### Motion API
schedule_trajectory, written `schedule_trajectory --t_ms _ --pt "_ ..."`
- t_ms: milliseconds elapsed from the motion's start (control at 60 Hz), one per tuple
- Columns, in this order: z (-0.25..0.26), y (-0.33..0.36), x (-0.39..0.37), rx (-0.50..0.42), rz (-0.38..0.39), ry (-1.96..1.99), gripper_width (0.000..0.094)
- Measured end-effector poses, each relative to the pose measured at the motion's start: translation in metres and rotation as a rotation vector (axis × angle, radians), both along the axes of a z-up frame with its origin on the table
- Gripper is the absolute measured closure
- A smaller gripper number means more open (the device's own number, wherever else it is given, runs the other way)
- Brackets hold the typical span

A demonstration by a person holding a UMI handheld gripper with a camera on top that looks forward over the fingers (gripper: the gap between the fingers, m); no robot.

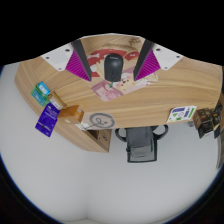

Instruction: Arrange mouse

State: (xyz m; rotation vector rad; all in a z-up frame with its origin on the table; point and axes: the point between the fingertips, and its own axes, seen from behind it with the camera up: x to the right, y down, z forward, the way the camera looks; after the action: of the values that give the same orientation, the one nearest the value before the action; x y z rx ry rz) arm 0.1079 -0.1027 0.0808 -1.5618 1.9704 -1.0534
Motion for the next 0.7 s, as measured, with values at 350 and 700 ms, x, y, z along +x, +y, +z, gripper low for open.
schedule_trajectory --t_ms 350,700 --pt "0.125 0.119 -0.192 0.071 0.072 -0.021 0.0075" --pt "0.125 0.16 -0.287 0.051 0.116 0.017 0.0067"
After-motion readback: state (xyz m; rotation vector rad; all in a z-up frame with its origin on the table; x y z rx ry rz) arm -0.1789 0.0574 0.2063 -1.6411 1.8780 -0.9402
